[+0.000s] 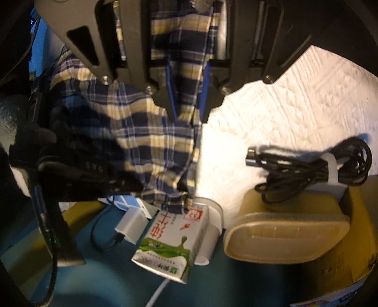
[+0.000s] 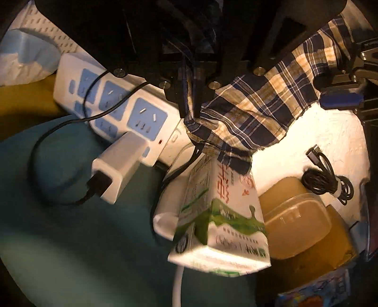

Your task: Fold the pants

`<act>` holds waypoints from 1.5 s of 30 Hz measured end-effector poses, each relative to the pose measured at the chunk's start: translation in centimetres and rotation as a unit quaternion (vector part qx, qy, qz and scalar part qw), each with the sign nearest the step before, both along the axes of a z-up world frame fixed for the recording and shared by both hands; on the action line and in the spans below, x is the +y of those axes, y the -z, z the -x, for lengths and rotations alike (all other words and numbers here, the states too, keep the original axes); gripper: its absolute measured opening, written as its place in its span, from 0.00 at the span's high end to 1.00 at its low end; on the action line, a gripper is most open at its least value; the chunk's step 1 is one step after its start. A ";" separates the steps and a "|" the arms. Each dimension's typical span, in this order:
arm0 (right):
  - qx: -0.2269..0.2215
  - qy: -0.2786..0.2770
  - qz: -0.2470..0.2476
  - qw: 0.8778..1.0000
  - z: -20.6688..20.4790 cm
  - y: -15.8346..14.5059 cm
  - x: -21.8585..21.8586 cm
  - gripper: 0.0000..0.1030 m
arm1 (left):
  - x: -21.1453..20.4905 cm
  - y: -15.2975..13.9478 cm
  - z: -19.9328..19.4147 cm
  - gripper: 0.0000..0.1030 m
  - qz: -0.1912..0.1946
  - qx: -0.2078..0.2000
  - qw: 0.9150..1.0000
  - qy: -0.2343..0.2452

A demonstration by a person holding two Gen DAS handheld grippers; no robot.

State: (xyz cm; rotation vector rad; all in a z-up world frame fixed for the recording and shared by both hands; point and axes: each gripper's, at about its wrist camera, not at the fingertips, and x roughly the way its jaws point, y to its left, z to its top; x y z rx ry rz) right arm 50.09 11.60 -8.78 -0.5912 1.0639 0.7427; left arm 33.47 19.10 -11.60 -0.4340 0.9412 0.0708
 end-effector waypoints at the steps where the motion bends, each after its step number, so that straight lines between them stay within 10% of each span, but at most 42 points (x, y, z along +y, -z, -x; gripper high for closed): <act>1: 0.002 0.003 -0.010 1.000 0.0 -0.5 -0.4 0.79 | 0.1 -0.2 0.2 0.79 -0.002 -0.001 1.000 0.000; 2: -0.007 0.010 -0.026 1.000 0.4 -1.6 -1.4 0.57 | 0.2 -0.7 0.9 0.79 -0.007 -0.004 1.000 -0.007; 4: -0.029 0.020 -0.055 0.998 1.5 -3.9 -3.6 0.46 | 0.3 -1.4 2.0 0.78 -0.006 -0.012 1.000 -0.011; 10: -0.074 0.053 -0.122 0.988 11.2 -8.4 -13.3 0.46 | -1.9 -3.3 8.3 0.75 -0.023 -0.028 0.999 0.010; 19: -0.049 0.098 -0.145 0.983 24.9 -4.3 -15.9 0.46 | -6.7 -0.4 11.4 0.70 -0.030 -0.001 0.998 0.054; 31: 0.118 0.245 -0.258 0.927 25.2 -0.1 -15.6 0.46 | -5.3 -1.0 13.9 0.57 -0.018 -0.028 0.999 0.008; 36: 0.118 0.275 -0.280 0.912 23.6 0.4 -15.4 0.46 | -5.2 -0.8 14.7 0.51 -0.017 -0.030 0.999 0.009; 37: 0.105 0.274 -0.275 0.916 23.7 0.3 -15.1 0.56 | -5.3 -0.8 15.0 0.50 -0.017 -0.031 0.999 0.012; 38: 0.085 0.270 -0.267 0.921 23.8 0.2 -14.8 0.91 | -5.5 -0.8 15.1 0.50 -0.017 -0.032 0.999 0.015; 45: 0.045 0.235 -0.251 0.938 26.9 -1.5 -14.0 0.94 | -5.8 -1.5 16.5 0.49 -0.018 -0.040 0.999 0.022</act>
